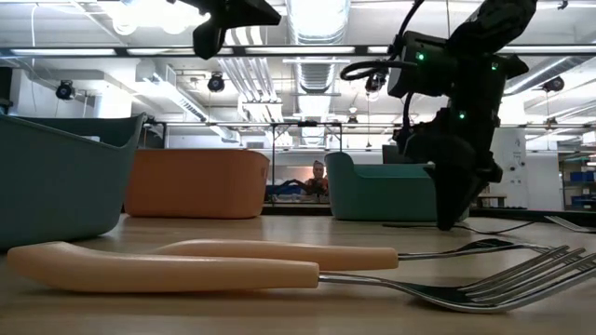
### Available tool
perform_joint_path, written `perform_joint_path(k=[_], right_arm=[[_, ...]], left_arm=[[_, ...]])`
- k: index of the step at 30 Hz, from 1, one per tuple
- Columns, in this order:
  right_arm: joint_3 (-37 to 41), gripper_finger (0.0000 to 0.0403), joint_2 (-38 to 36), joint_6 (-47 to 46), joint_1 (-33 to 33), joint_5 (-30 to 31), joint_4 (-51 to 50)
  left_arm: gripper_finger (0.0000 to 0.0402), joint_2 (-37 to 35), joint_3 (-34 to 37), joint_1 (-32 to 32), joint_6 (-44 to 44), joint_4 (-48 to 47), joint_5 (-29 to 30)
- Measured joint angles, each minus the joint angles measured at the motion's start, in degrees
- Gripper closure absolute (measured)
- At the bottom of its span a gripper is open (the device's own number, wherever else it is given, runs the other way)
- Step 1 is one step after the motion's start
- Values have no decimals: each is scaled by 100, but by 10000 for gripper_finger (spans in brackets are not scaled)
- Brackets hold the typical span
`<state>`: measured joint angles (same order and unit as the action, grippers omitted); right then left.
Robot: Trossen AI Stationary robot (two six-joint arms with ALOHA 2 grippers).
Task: Sort silverware by color (type)
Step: Put the black fork into the orange bin
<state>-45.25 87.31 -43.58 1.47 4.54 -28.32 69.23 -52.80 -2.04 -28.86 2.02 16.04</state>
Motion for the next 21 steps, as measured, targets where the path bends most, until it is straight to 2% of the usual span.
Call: perform_joint_path(k=[3,9,11,15,21], right_arm=[[21,393,-443,3,3,-133,103],[13,393,-1397,-24,1,-93,399],[5,393,-1739,5,5,-121,811],[-1,394,-2214,223,3,-106,1764],[-2,394,-2634,1135,3,-20,3854]], left_arm=[[401,1,0,-2,213,0,-200],[389,2,0,-1,693,86,-207],[372,2,0,-2,860,257,-223],[329,2,0,0,923,805,-705],[251,11,0,-2,922,1280,-865]])
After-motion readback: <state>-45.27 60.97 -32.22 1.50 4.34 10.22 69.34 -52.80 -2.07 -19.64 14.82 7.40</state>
